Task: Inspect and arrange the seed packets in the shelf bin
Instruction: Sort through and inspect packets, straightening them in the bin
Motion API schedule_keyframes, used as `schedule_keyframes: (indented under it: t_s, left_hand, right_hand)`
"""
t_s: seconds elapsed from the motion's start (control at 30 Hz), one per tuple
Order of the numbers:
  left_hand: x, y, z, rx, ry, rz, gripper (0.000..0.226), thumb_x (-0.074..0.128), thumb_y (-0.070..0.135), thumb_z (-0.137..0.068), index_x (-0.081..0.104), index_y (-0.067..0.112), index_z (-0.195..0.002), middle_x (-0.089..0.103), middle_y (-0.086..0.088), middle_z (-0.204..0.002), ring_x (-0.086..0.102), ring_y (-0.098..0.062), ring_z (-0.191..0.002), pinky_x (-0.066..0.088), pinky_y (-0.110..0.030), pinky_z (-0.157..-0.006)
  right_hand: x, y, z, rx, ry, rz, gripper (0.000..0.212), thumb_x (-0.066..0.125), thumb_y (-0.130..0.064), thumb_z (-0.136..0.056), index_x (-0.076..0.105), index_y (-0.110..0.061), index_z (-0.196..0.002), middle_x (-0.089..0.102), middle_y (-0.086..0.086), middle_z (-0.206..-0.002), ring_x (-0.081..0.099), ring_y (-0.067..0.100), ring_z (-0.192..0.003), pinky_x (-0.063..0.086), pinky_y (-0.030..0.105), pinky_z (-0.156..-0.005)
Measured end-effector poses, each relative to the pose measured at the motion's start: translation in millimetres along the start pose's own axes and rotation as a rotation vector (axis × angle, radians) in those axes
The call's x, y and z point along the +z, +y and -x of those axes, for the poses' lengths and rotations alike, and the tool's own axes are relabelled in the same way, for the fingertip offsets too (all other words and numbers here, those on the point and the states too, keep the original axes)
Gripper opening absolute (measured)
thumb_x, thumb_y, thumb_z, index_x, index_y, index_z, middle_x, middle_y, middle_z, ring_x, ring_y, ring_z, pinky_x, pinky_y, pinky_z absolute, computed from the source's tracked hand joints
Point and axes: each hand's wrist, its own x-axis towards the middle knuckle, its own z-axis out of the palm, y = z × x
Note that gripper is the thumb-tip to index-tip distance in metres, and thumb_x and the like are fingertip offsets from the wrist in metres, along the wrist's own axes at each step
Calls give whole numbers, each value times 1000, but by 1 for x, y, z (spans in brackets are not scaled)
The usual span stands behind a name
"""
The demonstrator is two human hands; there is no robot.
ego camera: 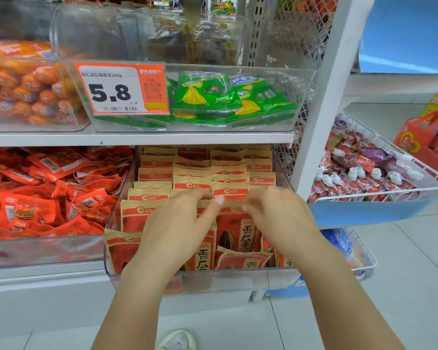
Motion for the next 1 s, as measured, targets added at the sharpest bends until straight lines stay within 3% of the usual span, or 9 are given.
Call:
schedule_keyframes:
  t_s: [0.17, 0.27, 0.37, 0.43, 0.53, 0.63, 0.7, 0.8, 1.0]
  left_hand:
    - [-2, 4, 3, 3, 0, 213, 62, 21, 70, -89, 51, 38, -133, 64, 17, -117, 55, -4, -105, 44, -32, -88]
    - [3, 5, 2, 38, -17, 220, 70, 25, 75, -85, 40, 39, -143, 50, 16, -141, 49, -7, -124, 43, -38, -101]
    - [8, 9, 2, 135, 10, 281, 64, 40, 63, -91, 28, 38, -149, 31, 17, -154, 34, -4, -138, 35, -39, -111]
    - [8, 12, 1, 165, 54, 370, 55, 46, 56, -93, 38, 35, -143, 46, 19, -142, 44, 1, -127, 41, -34, -106]
    - [4, 19, 2, 152, 84, 622, 38, 52, 54, -84, 58, 33, -115, 68, 24, -105, 61, 7, -99, 53, -28, -87]
    - [1, 25, 5, 152, 37, 825, 34, 56, 48, -83, 64, 30, -110, 72, 18, -103, 67, 0, -99, 55, -31, -89]
    - [1, 28, 6, 144, 16, 915, 35, 56, 46, -84, 65, 28, -113, 75, 11, -103, 70, -6, -99, 54, -37, -92]
    - [1, 30, 6, 111, -8, 1037, 41, 55, 45, -84, 64, 23, -117, 77, 3, -100, 72, -13, -97, 52, -42, -95]
    - [-3, 26, 5, 184, -106, 1035, 39, 53, 40, -85, 63, 23, -118, 76, 5, -100, 72, -10, -97, 54, -24, -89]
  right_hand:
    - [-17, 7, -1, -39, 419, -449, 15, 55, -22, -98, 69, -26, -103, 58, -6, -104, 53, 10, -90, 42, 29, -76]
    - [-22, 9, 0, -88, 567, -552, 16, 53, -19, -97, 68, -22, -102, 55, -7, -100, 50, 3, -86, 37, 11, -73]
    - [-29, 3, 2, -136, 618, -692, 17, 49, -18, -98, 62, -29, -101, 59, -5, -97, 55, 2, -85, 40, 9, -73]
    - [-34, 0, 4, -159, 640, -792, 18, 47, -17, -99, 60, -30, -100, 62, -4, -98, 58, 3, -90, 47, 19, -80]
    - [-43, -6, 10, -158, 676, -946, 21, 48, -12, -100, 64, -25, -107, 68, -1, -103, 64, 11, -96, 54, 37, -85]
    - [-48, -9, 15, -101, 644, -1240, 36, 55, -8, -99, 53, -31, -127, 70, 2, -111, 69, 11, -96, 56, 33, -87]
    - [-47, -10, 15, -4, 527, -1319, 40, 58, -15, -98, 48, -32, -133, 72, -1, -107, 70, 8, -93, 56, 29, -83]
    - [-44, -11, 15, 104, 297, -1392, 24, 54, -23, -98, 66, -15, -117, 76, -4, -83, 71, 6, -72, 53, 19, -59]
    - [-44, -10, 19, 177, 248, -1559, 27, 54, -24, -97, 71, -8, -110, 76, 6, -84, 69, 11, -63, 51, 18, -51]
